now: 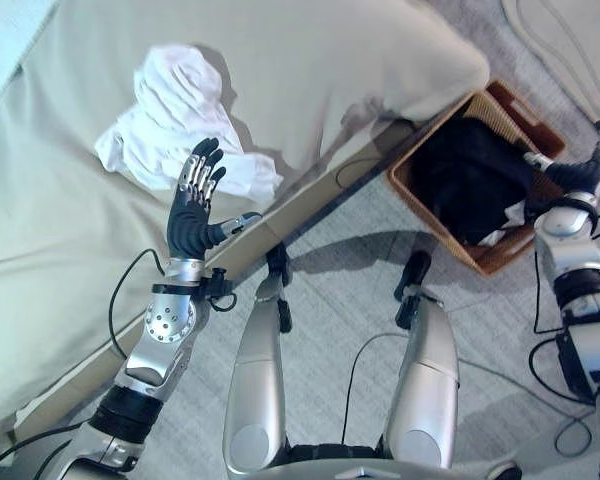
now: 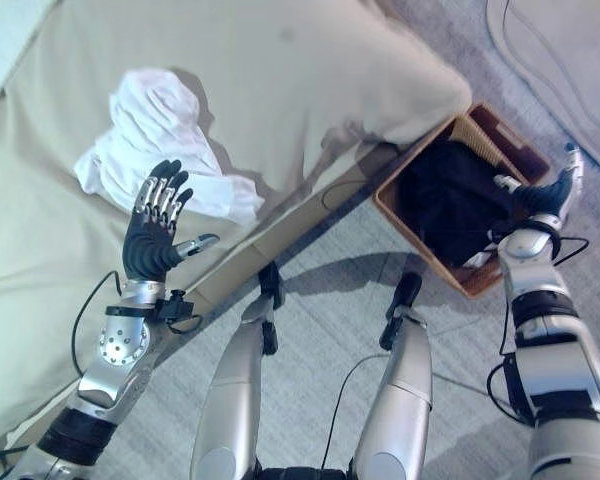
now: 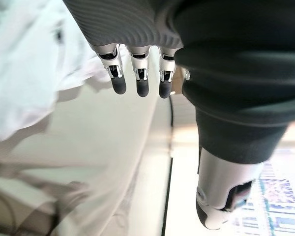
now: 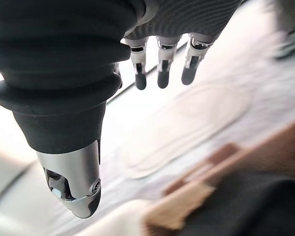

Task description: Pick up clothes into the bucket

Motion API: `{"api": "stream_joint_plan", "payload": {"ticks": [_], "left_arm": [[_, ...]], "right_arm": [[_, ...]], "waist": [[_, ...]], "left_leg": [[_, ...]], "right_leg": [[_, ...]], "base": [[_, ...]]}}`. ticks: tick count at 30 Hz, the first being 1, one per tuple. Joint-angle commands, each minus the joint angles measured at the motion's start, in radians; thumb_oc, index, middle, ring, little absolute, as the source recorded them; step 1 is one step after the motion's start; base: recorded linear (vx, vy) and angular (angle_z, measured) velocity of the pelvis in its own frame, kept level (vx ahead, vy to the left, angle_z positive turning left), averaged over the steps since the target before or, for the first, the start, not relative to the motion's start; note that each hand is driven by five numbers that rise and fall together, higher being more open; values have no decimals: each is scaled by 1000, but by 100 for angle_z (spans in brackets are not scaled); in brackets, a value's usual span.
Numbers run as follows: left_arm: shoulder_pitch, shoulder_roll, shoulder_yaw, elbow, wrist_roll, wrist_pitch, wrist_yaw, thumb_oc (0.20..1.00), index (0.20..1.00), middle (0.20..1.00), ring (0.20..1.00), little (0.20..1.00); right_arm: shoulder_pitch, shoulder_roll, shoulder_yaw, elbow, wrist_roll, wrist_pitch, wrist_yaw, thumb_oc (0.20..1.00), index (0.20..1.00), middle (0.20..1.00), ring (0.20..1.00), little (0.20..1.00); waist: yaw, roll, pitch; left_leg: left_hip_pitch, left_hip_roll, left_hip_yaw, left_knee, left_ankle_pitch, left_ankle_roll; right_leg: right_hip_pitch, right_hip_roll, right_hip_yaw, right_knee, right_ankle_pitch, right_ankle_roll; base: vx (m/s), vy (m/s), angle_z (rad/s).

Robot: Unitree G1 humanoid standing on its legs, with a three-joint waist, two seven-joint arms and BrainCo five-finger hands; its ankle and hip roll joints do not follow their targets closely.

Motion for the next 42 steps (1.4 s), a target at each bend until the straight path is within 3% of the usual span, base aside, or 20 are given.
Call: {"api": "stream_joint_plan", "payload": {"ticks": [1,5,7,11,16,23,25,27,30,32,33,36,37,38,42], "left_arm": [[20,-6,32,11,76,-57,33,1000,1000,1000,1000,1000],[11,-7,15,101,160,-45,77,1000,1000,1000,1000,1000],[-16,-16,-5,168,205,-38,92,1000,1000,1000,1000,1000],[4,-28,3,193,226,-34,104,1000,1000,1000,1000,1000],[24,5,-37,236,326,-29,89,1000,1000,1000,1000,1000],[89,21,-28,203,335,-30,31,1000,1000,1000,1000,1000],[106,9,-24,204,317,-23,0,1000,1000,1000,1000,1000],[107,10,-22,211,330,-14,-15,1000,1000,1000,1000,1000],[118,15,-7,205,337,-4,-41,1000,1000,1000,1000,1000],[110,13,-4,222,334,2,-55,1000,1000,1000,1000,1000],[107,12,-3,234,341,8,-62,1000,1000,1000,1000,1000],[108,16,3,233,361,13,-76,1000,1000,1000,1000,1000],[109,14,8,244,366,16,-85,1000,1000,1000,1000,1000],[105,10,7,257,374,22,-86,1000,1000,1000,1000,1000],[79,7,6,290,439,35,-75,1000,1000,1000,1000,1000]], "right_arm": [[82,17,-25,-101,-122,-49,-74,1000,1000,1000,1000,1000],[213,117,-69,-220,-226,-49,-120,1000,1000,1000,1000,1000],[280,169,-89,-305,-262,-50,-136,1000,1000,1000,1000,1000],[321,220,-85,-351,-270,-58,-121,1000,1000,1000,1000,1000],[338,288,-28,-307,-296,-76,-78,1000,1000,1000,1000,1000],[356,322,-25,-275,-264,-78,-8,1000,1000,1000,1000,1000],[376,345,-56,-266,-199,-86,21,1000,1000,1000,1000,1000],[399,355,-77,-258,-149,-93,50,1000,1000,1000,1000,1000],[454,350,-99,-283,-113,-95,98,1000,1000,1000,1000,1000],[487,344,-104,-298,-102,-95,127,1000,1000,1000,1000,1000],[508,344,-107,-302,-95,-98,145,1000,1000,1000,1000,1000],[545,344,-123,-305,-83,-102,167,1000,1000,1000,1000,1000],[584,345,-139,-311,-74,-107,182,1000,1000,1000,1000,1000],[601,344,-145,-311,-69,-112,190,1000,1000,1000,1000,1000],[667,350,-159,-335,-69,-119,213,1000,1000,1000,1000,1000]], "waist": [[-19,-26,-66],[-17,-38,-68],[-35,-34,-74],[-23,-39,-90],[14,-69,-138],[46,-116,-221],[57,-138,-268],[59,-148,-295],[44,-144,-316],[23,-135,-318],[9,-130,-321],[-2,-129,-329],[-24,-131,-327],[-39,-137,-322],[-63,-180,-298]], "left_leg": [[14,-5,-30,16,-56,-16],[99,5,-39,1,-49,-31],[151,31,56,5,-35,-13],[218,35,68,-24,-44,1],[321,15,45,-41,-72,10],[400,-24,44,-84,-101,26],[438,-54,41,-113,-111,36],[466,-86,31,-138,-111,52],[518,-128,1,-160,-121,88],[557,-142,-24,-169,-129,108],[578,-142,-34,-184,-123,113],[609,-139,-48,-206,-121,114],[629,-133,-71,-219,-122,109],[635,-135,-82,-217,-132,105],[625,-150,-106,-182,-167,89]], "right_leg": [[65,50,8,-162,97,32],[203,43,-58,-196,88,34],[278,20,-115,-204,83,29],[325,22,-113,-210,82,30],[506,7,-172,-306,110,58],[616,-6,-205,-407,188,98],[655,-19,-209,-428,245,117],[673,-36,-204,-413,268,122],[671,-55,-139,-291,285,104],[648,-20,-42,-179,275,83],[622,22,8,-147,254,67],[601,70,19,-155,203,50],[569,130,50,-210,135,40],[557,169,84,-267,108,42],[522,197,116,-445,170,68]], "base": [[84,-135,19],[84,-118,23],[69,-46,50],[108,75,50],[144,47,14],[150,98,11],[198,179,16],[173,180,18],[189,212,46],[182,176,73],[180,116,84],[137,21,41],[154,-75,10],[174,-101,7],[97,-119,39]]}}
